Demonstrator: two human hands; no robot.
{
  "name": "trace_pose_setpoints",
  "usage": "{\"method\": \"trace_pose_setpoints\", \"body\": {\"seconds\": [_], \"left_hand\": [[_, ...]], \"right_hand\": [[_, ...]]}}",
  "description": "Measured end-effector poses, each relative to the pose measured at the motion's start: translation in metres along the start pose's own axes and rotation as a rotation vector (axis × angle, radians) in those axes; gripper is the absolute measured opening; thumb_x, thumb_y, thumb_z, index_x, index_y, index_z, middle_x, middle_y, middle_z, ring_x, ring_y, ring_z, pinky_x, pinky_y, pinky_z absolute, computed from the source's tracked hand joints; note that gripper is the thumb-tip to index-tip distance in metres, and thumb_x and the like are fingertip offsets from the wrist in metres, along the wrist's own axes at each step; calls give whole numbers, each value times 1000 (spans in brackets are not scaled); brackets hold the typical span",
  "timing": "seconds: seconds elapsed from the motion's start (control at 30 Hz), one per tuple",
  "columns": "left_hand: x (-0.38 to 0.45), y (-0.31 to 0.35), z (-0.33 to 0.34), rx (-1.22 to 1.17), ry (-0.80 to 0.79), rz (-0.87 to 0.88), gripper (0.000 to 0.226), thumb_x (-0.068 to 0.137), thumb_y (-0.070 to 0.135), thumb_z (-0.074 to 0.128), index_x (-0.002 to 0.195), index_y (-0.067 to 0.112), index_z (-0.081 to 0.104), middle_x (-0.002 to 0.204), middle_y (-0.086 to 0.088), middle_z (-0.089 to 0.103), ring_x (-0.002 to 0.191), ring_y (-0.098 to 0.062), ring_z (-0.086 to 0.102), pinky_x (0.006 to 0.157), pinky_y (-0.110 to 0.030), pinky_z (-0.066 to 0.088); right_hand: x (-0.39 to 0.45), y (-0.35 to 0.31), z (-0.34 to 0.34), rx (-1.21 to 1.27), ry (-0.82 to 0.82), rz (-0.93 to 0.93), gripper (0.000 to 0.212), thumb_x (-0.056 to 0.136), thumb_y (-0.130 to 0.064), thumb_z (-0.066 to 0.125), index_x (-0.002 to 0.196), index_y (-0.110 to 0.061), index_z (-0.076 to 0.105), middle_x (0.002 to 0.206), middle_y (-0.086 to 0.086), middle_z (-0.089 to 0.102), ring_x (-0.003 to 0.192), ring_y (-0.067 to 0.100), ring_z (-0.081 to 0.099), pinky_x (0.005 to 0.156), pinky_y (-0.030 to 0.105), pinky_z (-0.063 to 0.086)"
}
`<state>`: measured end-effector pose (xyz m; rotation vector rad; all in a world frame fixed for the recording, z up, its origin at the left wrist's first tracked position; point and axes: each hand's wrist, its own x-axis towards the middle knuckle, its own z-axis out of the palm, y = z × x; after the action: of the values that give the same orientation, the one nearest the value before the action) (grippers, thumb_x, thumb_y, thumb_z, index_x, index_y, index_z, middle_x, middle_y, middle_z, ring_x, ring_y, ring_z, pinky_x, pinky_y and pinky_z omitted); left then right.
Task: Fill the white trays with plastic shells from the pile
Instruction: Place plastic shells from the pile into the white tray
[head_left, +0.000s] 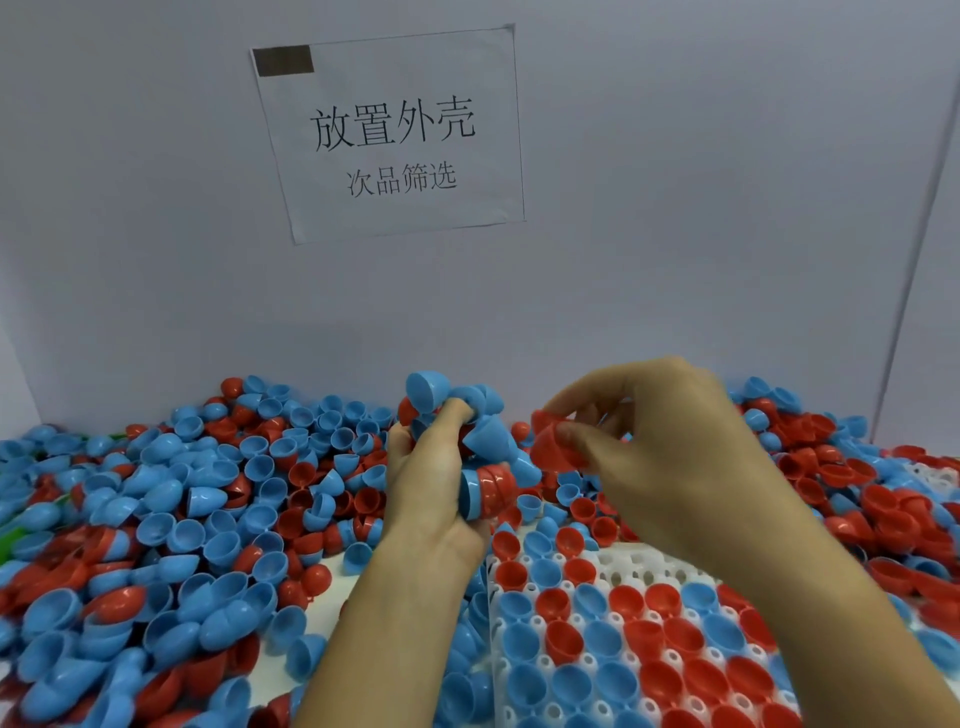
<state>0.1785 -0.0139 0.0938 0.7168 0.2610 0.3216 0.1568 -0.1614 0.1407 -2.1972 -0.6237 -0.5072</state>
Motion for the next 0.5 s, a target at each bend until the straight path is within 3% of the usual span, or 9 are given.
{"method": "trace_pose_setpoints", "body": {"seconds": [0.1, 0.2, 0.4, 0.5], "left_hand": [[1, 6, -3, -3, -3, -20, 21, 90, 15, 71, 103, 24, 58, 88, -7, 67, 50, -12, 68, 44, -27, 52], [3, 12, -5, 23, -8, -15, 36, 92, 16, 69, 126, 17, 60, 86, -5, 64, 45, -8, 64, 39, -22, 47], [7, 20, -8, 30, 8, -6, 41, 92, 16, 67, 132, 16, 56, 75, 1, 55, 42, -5, 55, 38, -18, 42], [8, 24, -10, 36, 15, 4, 51, 93, 18, 67, 142, 16, 53, 80, 2, 58, 46, -4, 58, 39, -17, 43]], "right_hand": [[1, 4, -14, 45, 94, 25, 20, 89, -10, 71, 85, -28, 77, 60, -15, 66, 63, -5, 63, 49, 3, 43], [9, 14, -21, 19, 82, 73, 15, 90, -12, 70, 89, -25, 77, 65, -11, 68, 66, 1, 65, 50, 6, 46], [31, 59, -9, -165, -100, 177, 12, 91, -8, 68, 92, -16, 78, 63, -5, 68, 45, 0, 57, 43, 8, 42], [32, 88, 10, -309, -281, 175, 18, 92, -3, 63, 98, -11, 78, 79, 0, 73, 47, -2, 53, 44, 6, 37]]}}
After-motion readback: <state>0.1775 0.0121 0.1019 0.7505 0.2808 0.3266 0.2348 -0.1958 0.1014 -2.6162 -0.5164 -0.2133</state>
